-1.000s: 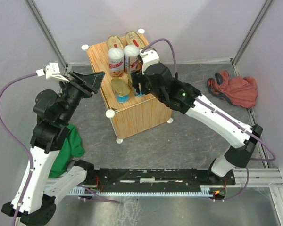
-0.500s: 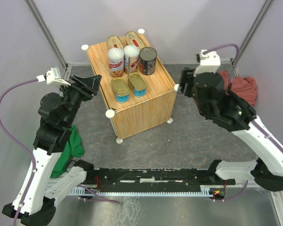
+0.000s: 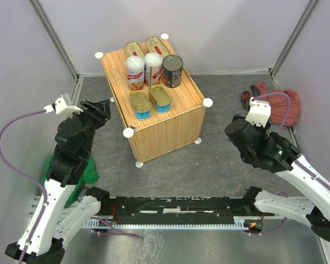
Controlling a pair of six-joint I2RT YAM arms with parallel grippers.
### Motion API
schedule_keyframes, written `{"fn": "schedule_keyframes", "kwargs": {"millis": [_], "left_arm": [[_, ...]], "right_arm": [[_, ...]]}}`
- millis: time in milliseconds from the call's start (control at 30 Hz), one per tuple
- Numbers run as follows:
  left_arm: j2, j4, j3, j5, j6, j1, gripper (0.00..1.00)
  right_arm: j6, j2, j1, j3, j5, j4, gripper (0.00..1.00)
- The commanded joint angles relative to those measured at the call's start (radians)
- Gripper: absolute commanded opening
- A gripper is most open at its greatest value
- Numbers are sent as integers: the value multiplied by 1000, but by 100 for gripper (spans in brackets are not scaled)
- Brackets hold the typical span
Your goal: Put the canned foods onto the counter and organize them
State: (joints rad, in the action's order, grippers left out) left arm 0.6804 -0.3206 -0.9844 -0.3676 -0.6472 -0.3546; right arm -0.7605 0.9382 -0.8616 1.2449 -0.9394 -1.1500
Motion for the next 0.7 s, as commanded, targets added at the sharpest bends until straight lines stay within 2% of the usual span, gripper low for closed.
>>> {"fn": "schedule_keyframes", "kwargs": {"millis": [0,233,500,600,667], "left_arm": [[-45,-9,28,-113,31,5,61],[-65,-60,101,-139,49,5,61],[-153,-96,293,-179,-13,7,63],[-178,-108,330,-186,-22,9,63],[-184,-114,343,-189,-24,9,63]], "right_arm": [[-159,-29,4,-55,9,-104,76],[-253,-83,4,-155,27,-132,80],[-316,-125,4,-191,-17,-207,82],[-298,-170,4,-214,-15,-198,78],[-266,-205,4,-233,-3,-162,80]]}}
